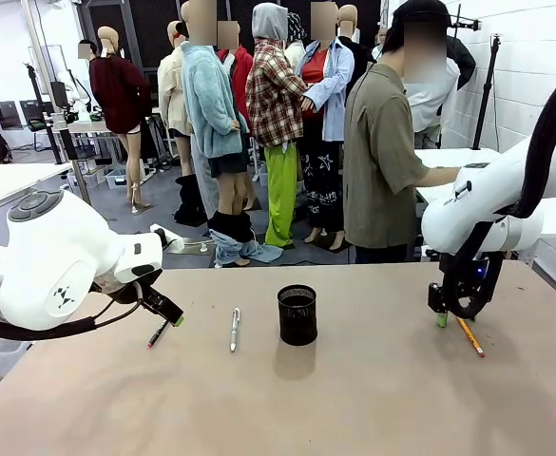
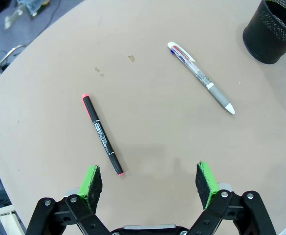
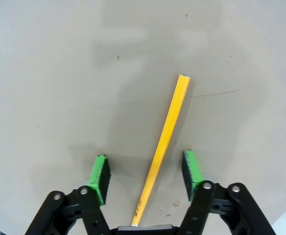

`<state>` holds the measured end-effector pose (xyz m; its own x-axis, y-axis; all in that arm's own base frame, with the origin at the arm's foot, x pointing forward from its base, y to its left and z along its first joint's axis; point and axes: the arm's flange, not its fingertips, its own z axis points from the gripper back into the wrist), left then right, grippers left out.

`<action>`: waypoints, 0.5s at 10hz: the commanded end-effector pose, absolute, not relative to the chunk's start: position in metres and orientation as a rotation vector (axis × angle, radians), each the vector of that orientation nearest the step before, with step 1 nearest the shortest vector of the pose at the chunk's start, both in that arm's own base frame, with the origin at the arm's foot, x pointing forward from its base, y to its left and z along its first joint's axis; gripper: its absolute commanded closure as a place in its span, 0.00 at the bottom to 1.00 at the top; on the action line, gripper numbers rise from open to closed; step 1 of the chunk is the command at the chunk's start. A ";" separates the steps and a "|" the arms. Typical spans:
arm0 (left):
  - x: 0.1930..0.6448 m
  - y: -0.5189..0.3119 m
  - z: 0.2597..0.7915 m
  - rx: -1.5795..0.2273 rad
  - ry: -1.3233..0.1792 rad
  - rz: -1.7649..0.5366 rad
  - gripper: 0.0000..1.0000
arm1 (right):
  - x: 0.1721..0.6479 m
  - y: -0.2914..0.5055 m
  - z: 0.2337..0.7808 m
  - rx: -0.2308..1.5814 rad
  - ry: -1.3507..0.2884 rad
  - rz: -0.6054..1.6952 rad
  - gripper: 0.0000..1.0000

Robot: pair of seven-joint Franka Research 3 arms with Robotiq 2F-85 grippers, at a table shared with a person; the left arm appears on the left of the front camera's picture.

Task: Place the pens into the pen holder.
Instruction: Pick up a writing instrument from the table and place it into the Pen holder.

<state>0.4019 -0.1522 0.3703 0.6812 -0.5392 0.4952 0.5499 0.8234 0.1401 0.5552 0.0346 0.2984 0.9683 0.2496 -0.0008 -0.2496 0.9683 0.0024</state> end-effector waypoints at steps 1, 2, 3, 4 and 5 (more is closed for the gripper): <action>0.402 -0.151 0.371 -0.021 -0.551 -0.608 0.00 | 0.560 0.035 0.299 -0.024 0.027 0.255 0.71; 0.402 -0.151 0.371 -0.021 -0.551 -0.608 0.00 | 0.560 0.036 0.298 -0.027 0.035 0.259 0.91; 0.402 -0.151 0.371 -0.021 -0.551 -0.608 0.00 | 0.561 0.037 0.298 -0.029 0.039 0.264 1.00; 0.402 -0.151 0.371 -0.021 -0.551 -0.608 0.00 | 0.560 0.038 0.298 -0.036 0.045 0.272 1.00; 0.402 -0.151 0.371 -0.021 -0.551 -0.608 0.00 | 0.559 0.040 0.299 -0.043 0.051 0.285 1.00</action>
